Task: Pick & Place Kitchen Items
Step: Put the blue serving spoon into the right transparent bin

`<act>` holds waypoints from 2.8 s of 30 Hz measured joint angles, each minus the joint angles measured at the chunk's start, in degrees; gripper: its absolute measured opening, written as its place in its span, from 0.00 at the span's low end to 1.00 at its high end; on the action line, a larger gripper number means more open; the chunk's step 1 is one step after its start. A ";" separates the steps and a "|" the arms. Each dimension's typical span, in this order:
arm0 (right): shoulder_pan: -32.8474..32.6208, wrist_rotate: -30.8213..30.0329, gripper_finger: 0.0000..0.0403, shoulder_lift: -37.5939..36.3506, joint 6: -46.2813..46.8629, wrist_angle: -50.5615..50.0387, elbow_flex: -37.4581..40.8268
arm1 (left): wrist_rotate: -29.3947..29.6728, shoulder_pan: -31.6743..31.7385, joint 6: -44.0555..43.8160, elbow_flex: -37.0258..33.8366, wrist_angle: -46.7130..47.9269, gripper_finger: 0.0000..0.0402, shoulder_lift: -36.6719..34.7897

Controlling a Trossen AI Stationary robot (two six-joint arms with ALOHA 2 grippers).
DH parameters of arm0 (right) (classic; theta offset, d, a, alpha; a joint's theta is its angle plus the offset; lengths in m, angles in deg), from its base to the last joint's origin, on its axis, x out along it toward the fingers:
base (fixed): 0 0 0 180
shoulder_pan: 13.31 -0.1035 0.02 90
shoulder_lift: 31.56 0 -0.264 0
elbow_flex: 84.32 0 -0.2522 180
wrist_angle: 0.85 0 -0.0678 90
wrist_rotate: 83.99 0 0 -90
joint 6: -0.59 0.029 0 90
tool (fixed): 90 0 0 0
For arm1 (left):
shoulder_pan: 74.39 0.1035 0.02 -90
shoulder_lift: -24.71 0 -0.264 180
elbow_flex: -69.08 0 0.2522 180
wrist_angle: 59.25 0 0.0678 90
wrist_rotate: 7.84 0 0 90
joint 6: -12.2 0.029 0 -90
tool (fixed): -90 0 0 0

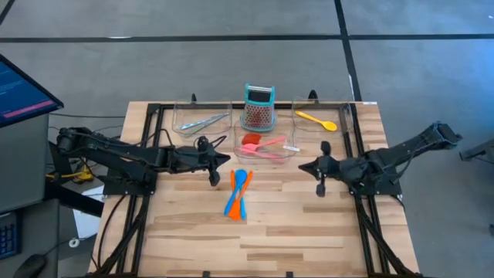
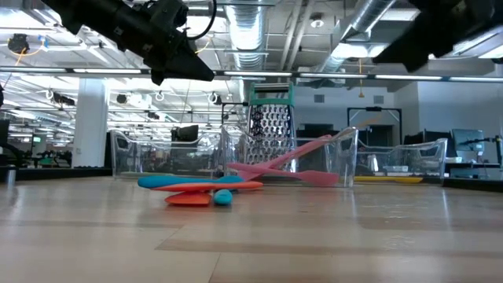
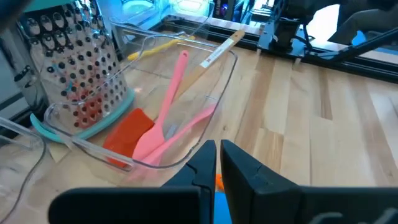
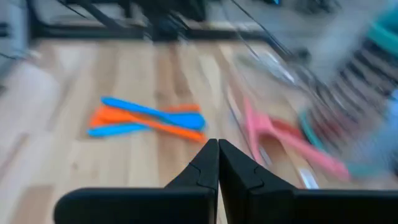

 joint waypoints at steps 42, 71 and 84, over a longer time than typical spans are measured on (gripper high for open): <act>-18.71 -18.02 0.00 -10.17 9.35 -15.16 0.00 | -19.09 -5.37 -37.68 43.78 54.09 0.00 36.48; -18.65 -17.77 0.00 -10.15 11.52 -21.11 0.00 | -21.85 -2.56 -43.60 39.31 50.58 0.31 39.91; -18.65 -17.31 0.00 -10.15 11.96 -21.11 0.00 | -22.02 -2.27 -42.16 39.21 49.17 0.34 44.28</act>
